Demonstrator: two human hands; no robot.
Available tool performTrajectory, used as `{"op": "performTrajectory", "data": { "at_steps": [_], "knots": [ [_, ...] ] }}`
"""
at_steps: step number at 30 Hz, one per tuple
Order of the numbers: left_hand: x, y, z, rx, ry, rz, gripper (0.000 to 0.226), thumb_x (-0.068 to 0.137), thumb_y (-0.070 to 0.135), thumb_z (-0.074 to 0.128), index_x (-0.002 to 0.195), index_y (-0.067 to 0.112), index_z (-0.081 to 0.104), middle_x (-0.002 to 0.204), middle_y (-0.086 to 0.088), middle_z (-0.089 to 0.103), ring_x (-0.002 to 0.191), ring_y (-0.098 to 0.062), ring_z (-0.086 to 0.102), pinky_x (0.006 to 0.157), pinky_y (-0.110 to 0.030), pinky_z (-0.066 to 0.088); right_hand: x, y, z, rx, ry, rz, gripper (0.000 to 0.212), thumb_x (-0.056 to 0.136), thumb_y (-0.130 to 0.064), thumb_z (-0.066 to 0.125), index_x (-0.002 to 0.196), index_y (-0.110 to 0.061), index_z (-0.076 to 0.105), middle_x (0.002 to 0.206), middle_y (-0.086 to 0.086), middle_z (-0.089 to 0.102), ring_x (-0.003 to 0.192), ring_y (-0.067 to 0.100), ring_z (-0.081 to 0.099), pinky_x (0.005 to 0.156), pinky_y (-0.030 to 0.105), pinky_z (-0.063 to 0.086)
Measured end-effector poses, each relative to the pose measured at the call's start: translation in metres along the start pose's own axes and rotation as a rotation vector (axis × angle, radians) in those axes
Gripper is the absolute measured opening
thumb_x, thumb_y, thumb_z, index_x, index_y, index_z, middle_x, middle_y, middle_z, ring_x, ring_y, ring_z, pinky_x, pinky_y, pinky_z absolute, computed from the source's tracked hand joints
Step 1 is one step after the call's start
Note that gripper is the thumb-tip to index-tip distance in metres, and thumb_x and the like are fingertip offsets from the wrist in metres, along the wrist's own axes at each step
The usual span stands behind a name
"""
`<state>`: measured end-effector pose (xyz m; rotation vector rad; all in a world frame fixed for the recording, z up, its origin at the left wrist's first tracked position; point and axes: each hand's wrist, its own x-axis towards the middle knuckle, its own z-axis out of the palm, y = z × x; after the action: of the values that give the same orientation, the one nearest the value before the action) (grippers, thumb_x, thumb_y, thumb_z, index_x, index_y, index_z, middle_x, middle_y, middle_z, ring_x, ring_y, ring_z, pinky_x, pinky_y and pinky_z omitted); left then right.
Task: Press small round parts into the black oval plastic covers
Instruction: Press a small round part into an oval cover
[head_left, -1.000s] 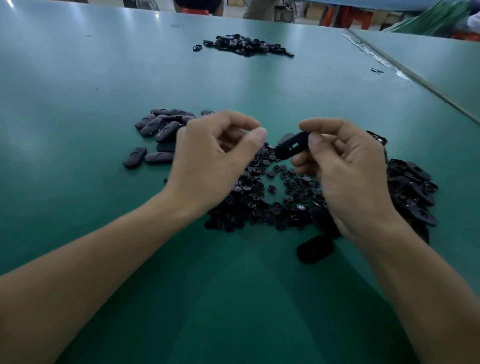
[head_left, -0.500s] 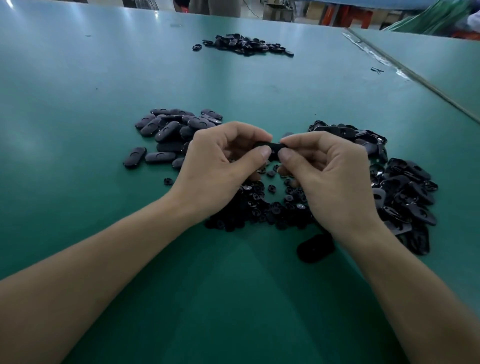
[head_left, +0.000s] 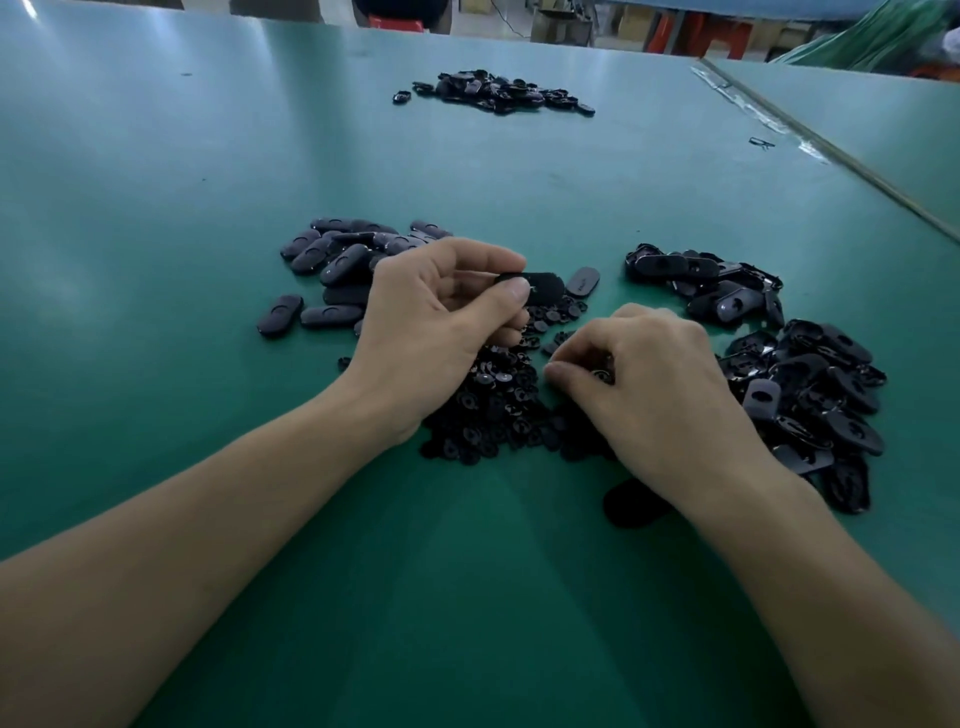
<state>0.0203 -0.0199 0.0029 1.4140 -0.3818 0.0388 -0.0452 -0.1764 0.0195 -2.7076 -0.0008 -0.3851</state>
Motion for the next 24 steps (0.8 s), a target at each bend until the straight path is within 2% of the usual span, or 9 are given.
{"op": "performTrajectory", "data": {
  "at_steps": [2,4,8,10,12,14,17,21,24],
  "knots": [
    [0.0001,-0.0006,-0.0004,0.007,-0.001,-0.003,0.014,0.088,-0.003,0.07,0.091,0.011,0.071,0.07,-0.001,0.071,0.066,-0.014,0.07,0.062,-0.022,0.057,0.0003,-0.0016,0.0014,-0.019,-0.013,-0.02,0.008,0.091,-0.032,0.069,0.091,-0.024,0.072,0.092,-0.003,0.059,0.096,0.017,0.051,0.081,0.027,0.036],
    [0.0002,-0.0015,-0.0008,0.017,0.002,-0.004,0.014,0.088,-0.003,0.071,0.09,0.011,0.071,0.07,-0.002,0.072,0.066,-0.015,0.07,0.062,-0.022,0.057,0.0006,-0.0022,0.0032,0.021,-0.012,-0.04,0.006,0.094,-0.027,0.065,0.09,-0.022,0.065,0.09,-0.005,0.057,0.092,0.015,0.051,0.08,0.027,0.037],
    [0.0001,-0.0028,-0.0009,0.027,0.013,-0.014,0.016,0.087,-0.003,0.072,0.087,0.013,0.071,0.072,-0.002,0.073,0.067,-0.016,0.072,0.063,-0.024,0.058,0.0018,-0.002,0.0027,0.214,0.119,-0.033,0.011,0.098,-0.018,0.058,0.088,-0.019,0.055,0.075,-0.015,0.053,0.072,0.002,0.051,0.065,0.016,0.039],
    [-0.0004,-0.0024,-0.0011,0.057,-0.004,-0.01,0.015,0.086,-0.002,0.073,0.087,0.013,0.072,0.072,-0.002,0.074,0.066,-0.016,0.072,0.063,-0.024,0.058,0.0019,-0.0021,0.0022,0.261,0.182,-0.059,0.004,0.098,-0.016,0.06,0.096,-0.02,0.058,0.076,-0.016,0.056,0.074,0.0,0.054,0.066,0.013,0.04],
    [-0.001,-0.0016,-0.0006,0.097,-0.036,0.004,0.015,0.086,-0.002,0.073,0.088,0.013,0.072,0.072,-0.002,0.075,0.065,-0.016,0.072,0.063,-0.024,0.058,0.0015,-0.0027,0.0013,0.287,0.231,-0.092,0.009,0.097,-0.016,0.063,0.105,-0.018,0.066,0.08,-0.015,0.063,0.074,0.004,0.058,0.07,0.01,0.042],
    [-0.002,-0.0007,0.0,0.124,-0.064,0.018,0.016,0.086,-0.003,0.073,0.088,0.013,0.072,0.073,-0.002,0.075,0.063,-0.016,0.072,0.062,-0.023,0.058,0.0019,-0.0028,0.0009,0.307,0.274,-0.126,0.01,0.094,-0.015,0.067,0.102,-0.016,0.074,0.082,-0.009,0.069,0.078,0.006,0.061,0.072,0.012,0.045],
    [-0.0032,0.0003,0.0006,0.14,-0.085,0.026,0.017,0.085,-0.003,0.074,0.087,0.014,0.072,0.072,-0.002,0.075,0.064,-0.016,0.073,0.061,-0.023,0.057,0.002,-0.0031,0.0009,0.357,0.304,-0.133,0.007,0.092,-0.018,0.07,0.094,-0.018,0.077,0.081,-0.005,0.07,0.074,0.007,0.061,0.067,0.01,0.043],
    [-0.0037,0.0014,0.001,0.159,-0.101,0.034,0.019,0.084,-0.002,0.075,0.085,0.017,0.073,0.072,-0.004,0.075,0.064,-0.017,0.073,0.061,-0.024,0.057,0.0021,-0.004,0.002,0.411,0.283,-0.106,0.007,0.092,-0.018,0.069,0.094,-0.021,0.076,0.081,-0.006,0.07,0.073,0.007,0.062,0.066,0.01,0.043],
    [-0.0032,0.0008,0.0008,0.154,-0.106,0.039,0.019,0.084,-0.001,0.075,0.085,0.018,0.073,0.074,-0.005,0.076,0.064,-0.017,0.073,0.062,-0.025,0.058,0.0029,-0.0045,0.003,0.474,0.251,-0.072,0.009,0.092,-0.016,0.069,0.095,-0.022,0.076,0.081,-0.011,0.071,0.074,0.006,0.066,0.069,0.017,0.051]
  ]
}}
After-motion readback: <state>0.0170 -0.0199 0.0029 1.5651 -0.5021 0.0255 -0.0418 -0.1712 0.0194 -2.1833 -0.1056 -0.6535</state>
